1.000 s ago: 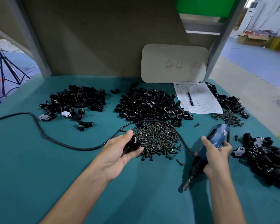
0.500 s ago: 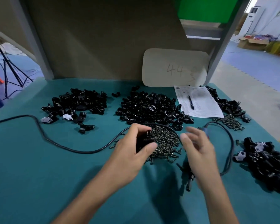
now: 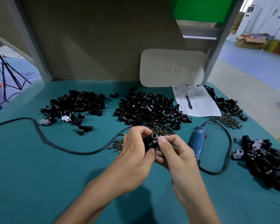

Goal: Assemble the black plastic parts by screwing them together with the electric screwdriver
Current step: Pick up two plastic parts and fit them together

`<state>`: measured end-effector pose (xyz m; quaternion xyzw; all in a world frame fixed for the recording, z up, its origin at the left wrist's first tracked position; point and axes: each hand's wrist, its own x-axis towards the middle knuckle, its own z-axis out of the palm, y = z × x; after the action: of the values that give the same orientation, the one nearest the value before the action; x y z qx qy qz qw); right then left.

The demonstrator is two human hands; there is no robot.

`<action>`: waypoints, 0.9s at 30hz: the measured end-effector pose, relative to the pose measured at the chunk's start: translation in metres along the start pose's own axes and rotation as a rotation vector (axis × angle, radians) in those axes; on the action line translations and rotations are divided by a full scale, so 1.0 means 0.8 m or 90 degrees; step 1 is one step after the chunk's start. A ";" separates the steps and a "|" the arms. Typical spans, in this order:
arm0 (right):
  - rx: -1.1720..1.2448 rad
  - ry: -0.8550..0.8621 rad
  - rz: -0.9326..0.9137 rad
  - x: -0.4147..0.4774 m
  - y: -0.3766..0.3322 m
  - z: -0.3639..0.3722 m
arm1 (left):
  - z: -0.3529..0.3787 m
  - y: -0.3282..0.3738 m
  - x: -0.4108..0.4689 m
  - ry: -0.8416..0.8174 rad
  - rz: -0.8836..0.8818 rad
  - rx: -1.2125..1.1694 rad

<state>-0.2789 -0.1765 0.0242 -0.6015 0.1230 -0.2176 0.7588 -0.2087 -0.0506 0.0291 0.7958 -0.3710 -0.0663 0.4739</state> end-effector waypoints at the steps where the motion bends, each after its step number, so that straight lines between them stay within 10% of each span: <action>1: -0.010 0.003 -0.010 0.000 -0.002 0.000 | -0.001 0.000 0.000 0.003 -0.005 -0.021; 8: -0.046 0.008 -0.064 -0.004 -0.004 -0.002 | -0.012 0.006 0.005 0.132 -0.010 -0.125; 27: 0.006 -0.017 -0.116 -0.011 -0.019 -0.002 | -0.019 0.016 0.004 0.069 -0.003 -0.364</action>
<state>-0.2899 -0.1763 0.0377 -0.6093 0.0567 -0.2783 0.7404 -0.2066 -0.0454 0.0484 0.6329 -0.3096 -0.1265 0.6983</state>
